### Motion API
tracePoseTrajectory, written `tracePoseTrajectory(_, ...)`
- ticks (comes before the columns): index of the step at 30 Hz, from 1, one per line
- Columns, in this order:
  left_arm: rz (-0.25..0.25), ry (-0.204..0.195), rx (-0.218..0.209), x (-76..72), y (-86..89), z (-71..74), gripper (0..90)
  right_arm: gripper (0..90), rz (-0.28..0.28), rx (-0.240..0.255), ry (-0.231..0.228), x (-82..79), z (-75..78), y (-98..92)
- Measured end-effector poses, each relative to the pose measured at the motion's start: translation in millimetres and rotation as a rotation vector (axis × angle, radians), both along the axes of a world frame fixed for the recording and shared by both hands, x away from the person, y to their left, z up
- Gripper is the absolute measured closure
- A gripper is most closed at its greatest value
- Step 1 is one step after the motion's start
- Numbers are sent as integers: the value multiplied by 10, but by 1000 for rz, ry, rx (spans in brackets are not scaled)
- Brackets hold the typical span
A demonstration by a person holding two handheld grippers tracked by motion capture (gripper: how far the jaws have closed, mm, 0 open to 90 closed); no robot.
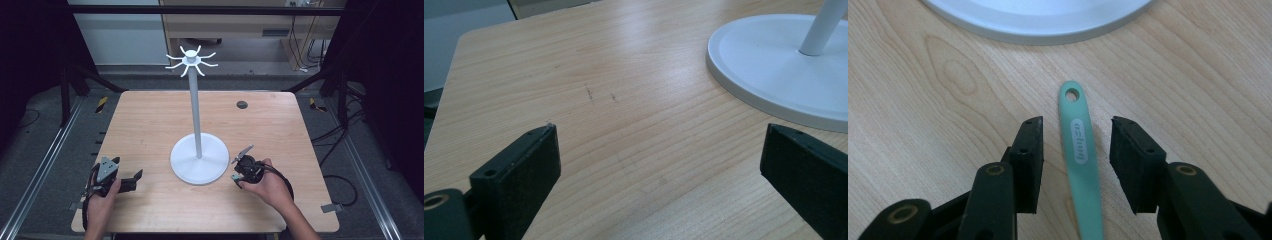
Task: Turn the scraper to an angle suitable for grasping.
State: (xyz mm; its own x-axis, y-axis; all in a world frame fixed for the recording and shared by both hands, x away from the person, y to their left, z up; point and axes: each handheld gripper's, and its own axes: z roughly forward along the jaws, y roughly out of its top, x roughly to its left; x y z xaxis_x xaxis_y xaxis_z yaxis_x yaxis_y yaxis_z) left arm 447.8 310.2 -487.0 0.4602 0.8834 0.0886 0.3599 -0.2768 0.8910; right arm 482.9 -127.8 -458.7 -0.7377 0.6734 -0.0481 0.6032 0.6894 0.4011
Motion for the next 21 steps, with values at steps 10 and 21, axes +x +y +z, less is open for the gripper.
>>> tracePoseTrajectory(10, -3, -2, 3, -4, -1, 3, 23, 597, 12, -48, 31, 44, -55, 46)
tracePoseTrajectory(21, -3, -2, -1, -6, 0, 5, 24, 647, 26, -78, 54, 96, -80, 61)
